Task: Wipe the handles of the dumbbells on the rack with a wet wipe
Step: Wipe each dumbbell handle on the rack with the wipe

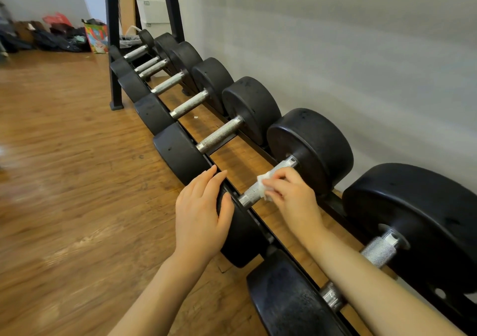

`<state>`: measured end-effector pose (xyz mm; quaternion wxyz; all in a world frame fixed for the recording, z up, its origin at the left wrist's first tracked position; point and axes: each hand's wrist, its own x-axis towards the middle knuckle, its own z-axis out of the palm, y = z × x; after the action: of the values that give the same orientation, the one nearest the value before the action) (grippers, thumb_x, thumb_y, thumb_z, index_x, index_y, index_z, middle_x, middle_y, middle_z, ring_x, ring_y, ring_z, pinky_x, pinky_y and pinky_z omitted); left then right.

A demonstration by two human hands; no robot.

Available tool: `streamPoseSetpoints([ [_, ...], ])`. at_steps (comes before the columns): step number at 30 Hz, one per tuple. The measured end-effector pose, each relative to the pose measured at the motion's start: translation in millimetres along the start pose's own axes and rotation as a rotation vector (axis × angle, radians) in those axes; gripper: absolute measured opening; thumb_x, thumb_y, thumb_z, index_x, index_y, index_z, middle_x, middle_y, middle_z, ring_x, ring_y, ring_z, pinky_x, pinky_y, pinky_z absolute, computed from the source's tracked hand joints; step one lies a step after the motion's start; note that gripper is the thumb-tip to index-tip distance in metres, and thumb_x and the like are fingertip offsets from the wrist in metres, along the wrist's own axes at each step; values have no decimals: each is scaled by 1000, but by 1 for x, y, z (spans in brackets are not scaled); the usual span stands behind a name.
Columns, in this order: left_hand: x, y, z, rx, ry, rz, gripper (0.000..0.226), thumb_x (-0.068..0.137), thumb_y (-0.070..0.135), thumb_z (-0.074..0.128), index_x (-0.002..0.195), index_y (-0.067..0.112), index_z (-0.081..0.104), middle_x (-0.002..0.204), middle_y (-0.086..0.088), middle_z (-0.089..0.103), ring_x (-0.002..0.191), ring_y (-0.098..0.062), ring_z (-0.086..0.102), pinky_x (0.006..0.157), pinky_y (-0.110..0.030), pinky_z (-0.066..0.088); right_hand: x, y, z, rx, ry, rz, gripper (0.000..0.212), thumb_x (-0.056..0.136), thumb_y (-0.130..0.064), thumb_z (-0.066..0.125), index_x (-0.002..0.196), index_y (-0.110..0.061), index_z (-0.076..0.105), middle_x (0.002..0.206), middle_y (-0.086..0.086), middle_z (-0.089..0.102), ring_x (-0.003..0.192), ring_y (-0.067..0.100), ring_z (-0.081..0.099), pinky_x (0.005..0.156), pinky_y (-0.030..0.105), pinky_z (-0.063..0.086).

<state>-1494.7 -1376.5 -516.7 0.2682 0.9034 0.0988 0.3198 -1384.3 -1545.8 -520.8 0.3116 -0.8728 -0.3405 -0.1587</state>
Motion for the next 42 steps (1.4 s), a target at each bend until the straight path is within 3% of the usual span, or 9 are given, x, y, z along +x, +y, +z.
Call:
streamPoseSetpoints([
  [2,0,0,0,3,0,-2,51,95,40,35,136,19,58,143,-1,54,133,-19,47,108,-39,35,-4,-7,4,-15,-125,-117,14,94,-31,54,100,-24,64,107,-3,59,99,12,58,86,34,53],
  [5,0,0,0,8,-5,-5,52,95,41,34,136,19,57,143,0,53,134,-18,46,108,-35,32,-4,-11,7,-104,-256,-163,37,94,-37,40,117,-18,62,120,-1,55,105,14,53,91,31,46],
  [10,0,-1,0,14,-6,7,51,95,39,35,136,19,57,144,-2,54,134,-19,47,108,-36,33,6,6,-3,110,-44,71,31,92,-8,61,122,-12,64,124,-5,53,117,8,49,90,2,35],
  [13,-1,-1,1,6,-1,2,50,95,39,36,136,19,58,143,-2,54,134,-18,46,108,-35,32,0,-2,1,-21,-64,-93,33,86,-2,68,118,-10,67,122,3,61,114,18,55,95,18,42],
  [16,-1,-1,1,-7,0,0,50,95,40,36,136,19,58,143,-2,54,134,-19,47,109,-38,35,-3,-6,6,-111,-78,-211,36,80,1,73,115,-6,68,117,9,66,105,28,61,87,35,53],
  [22,-3,2,-6,-1,-55,-6,54,96,44,33,139,20,55,147,-1,50,137,-17,43,111,-35,31,-5,-11,2,-96,-41,-209,38,80,1,73,117,-6,67,116,8,66,108,25,61,93,32,48],
  [26,8,0,-19,-50,-71,-50,50,92,41,43,135,21,59,144,2,53,136,-15,45,110,-30,31,3,-10,-7,-69,15,-145,36,83,-1,71,118,-8,67,118,6,66,112,21,58,95,34,49],
  [32,75,-38,-36,2,18,-96,40,97,26,54,134,14,61,143,-7,54,135,-23,46,109,-33,30,46,-20,-7,-51,31,-43,32,89,-3,65,120,-9,68,123,5,65,115,21,57,97,31,46],
  [42,154,-103,-27,140,-92,-98,42,99,32,51,136,14,58,145,-8,53,136,-24,45,111,-42,36,119,-51,48,-18,-23,44,29,96,-12,57,124,-14,65,131,2,60,123,17,50,100,20,34],
])
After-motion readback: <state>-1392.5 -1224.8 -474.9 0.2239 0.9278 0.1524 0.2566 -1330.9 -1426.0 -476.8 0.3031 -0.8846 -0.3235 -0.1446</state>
